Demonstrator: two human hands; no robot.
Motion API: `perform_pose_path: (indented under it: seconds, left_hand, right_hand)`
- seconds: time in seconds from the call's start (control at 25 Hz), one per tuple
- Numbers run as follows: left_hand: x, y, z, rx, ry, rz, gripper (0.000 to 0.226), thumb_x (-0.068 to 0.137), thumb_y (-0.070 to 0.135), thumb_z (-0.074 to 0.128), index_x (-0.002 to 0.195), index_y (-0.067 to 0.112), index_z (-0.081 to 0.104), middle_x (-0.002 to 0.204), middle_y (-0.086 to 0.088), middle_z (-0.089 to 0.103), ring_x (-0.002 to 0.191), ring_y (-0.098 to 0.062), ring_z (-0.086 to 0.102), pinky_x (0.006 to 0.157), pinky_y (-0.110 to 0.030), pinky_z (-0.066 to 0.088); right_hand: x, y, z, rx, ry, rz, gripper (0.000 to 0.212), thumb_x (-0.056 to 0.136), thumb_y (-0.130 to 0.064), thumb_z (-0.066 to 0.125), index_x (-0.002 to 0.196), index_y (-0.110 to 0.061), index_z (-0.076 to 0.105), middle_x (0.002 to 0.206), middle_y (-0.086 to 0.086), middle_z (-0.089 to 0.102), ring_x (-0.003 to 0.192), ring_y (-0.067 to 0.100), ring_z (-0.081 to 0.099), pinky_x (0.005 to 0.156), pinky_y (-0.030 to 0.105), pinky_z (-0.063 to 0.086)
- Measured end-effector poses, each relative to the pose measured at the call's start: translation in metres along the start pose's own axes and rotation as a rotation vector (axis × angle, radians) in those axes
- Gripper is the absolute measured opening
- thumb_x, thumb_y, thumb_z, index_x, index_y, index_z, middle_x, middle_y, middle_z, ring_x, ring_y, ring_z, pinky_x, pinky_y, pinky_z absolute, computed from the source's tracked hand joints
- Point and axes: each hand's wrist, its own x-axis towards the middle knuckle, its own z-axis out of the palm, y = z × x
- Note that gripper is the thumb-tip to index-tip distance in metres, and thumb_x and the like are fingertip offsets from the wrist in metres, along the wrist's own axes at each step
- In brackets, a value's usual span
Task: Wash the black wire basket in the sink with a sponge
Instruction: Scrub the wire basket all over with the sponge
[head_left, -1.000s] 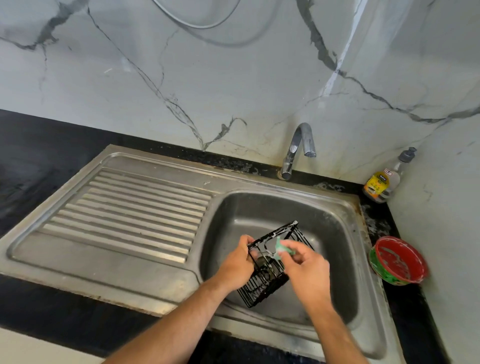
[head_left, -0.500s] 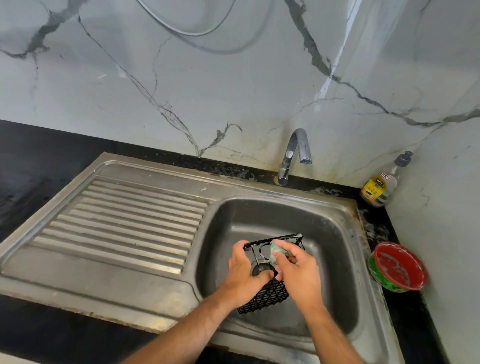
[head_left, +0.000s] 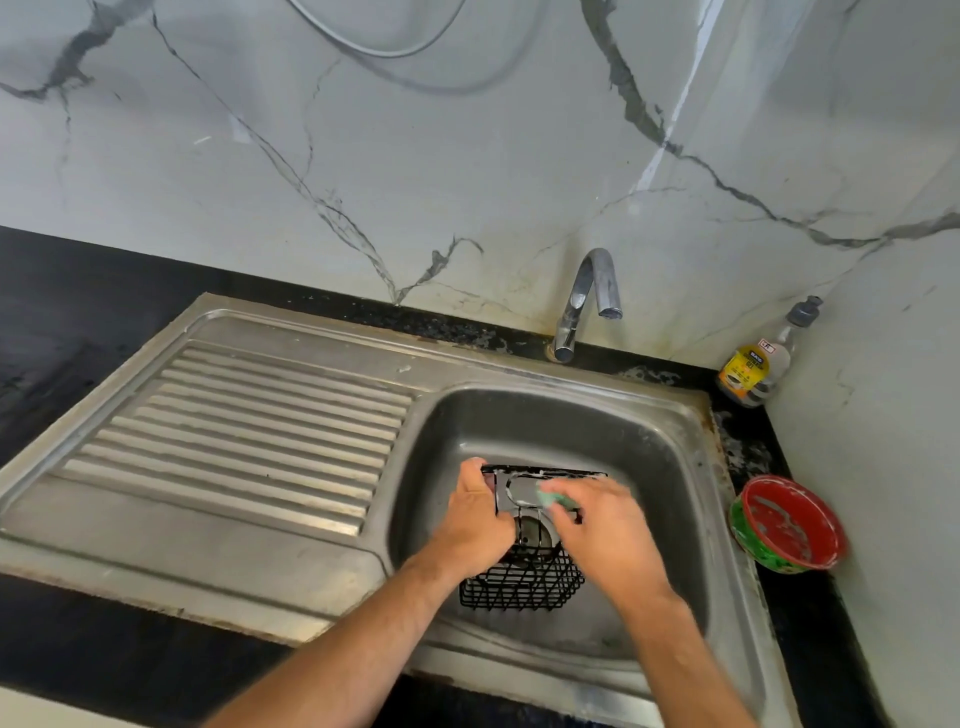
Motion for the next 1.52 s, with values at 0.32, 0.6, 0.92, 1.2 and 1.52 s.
perform_pose_path:
  seconds: [0.32, 0.6, 0.92, 1.2, 1.52]
  left_hand:
    - [0.0, -0.004, -0.008, 0.022, -0.086, -0.027, 0.059, 0.083, -0.003, 0.046, 0.13, 0.026, 0.024, 0.117, -0.001, 0.045, 0.102, -0.019, 0.054, 0.066, -0.026, 0.044]
    - [-0.005, -0.005, -0.014, 0.037, -0.093, -0.039, 0.056, 0.085, -0.009, 0.044, 0.128, 0.021, 0.025, 0.108, -0.003, 0.046, 0.092, -0.015, 0.052, 0.057, -0.022, 0.044]
    - [-0.005, -0.001, -0.013, -0.005, -0.082, -0.027, 0.048, 0.084, -0.01, 0.041, 0.118, 0.022, 0.029, 0.104, -0.002, 0.048, 0.088, -0.01, 0.049, 0.061, -0.021, 0.042]
    - [-0.008, 0.013, 0.004, -0.012, 0.037, -0.136, 0.035, 0.083, 0.023, 0.052, 0.112, 0.021, 0.032, 0.108, 0.007, 0.044, 0.106, -0.013, 0.052, 0.093, -0.04, 0.048]
    - [0.008, 0.019, -0.009, 0.083, 0.038, -0.063, 0.039, 0.108, 0.048, 0.03, 0.102, 0.017, 0.054, 0.095, 0.0, 0.065, 0.095, -0.021, 0.062, 0.082, -0.036, 0.043]
  right_hand:
    - [-0.013, 0.028, 0.0, 0.095, 0.097, 0.155, 0.022, 0.086, -0.011, 0.067, 0.103, -0.022, 0.076, 0.102, -0.007, 0.067, 0.085, 0.006, 0.062, 0.089, 0.029, 0.053]
    - [-0.012, 0.001, 0.014, 0.111, 0.208, 0.127, 0.025, 0.093, -0.011, 0.063, 0.114, -0.018, 0.074, 0.112, -0.002, 0.068, 0.096, 0.012, 0.065, 0.1, 0.032, 0.051]
    - [-0.016, 0.002, 0.013, -0.013, 0.23, 0.166, 0.023, 0.089, -0.014, 0.064, 0.11, -0.015, 0.074, 0.103, 0.003, 0.07, 0.087, 0.02, 0.067, 0.086, 0.039, 0.057]
    - [-0.032, -0.009, 0.018, 0.258, 0.297, 0.309, 0.023, 0.092, -0.023, 0.071, 0.114, -0.026, 0.072, 0.093, -0.012, 0.07, 0.075, -0.001, 0.065, 0.075, 0.022, 0.058]
    - [-0.031, -0.018, 0.023, 0.288, 0.247, 0.349, 0.018, 0.087, -0.031, 0.076, 0.103, -0.024, 0.078, 0.093, -0.015, 0.075, 0.083, -0.003, 0.068, 0.087, 0.015, 0.052]
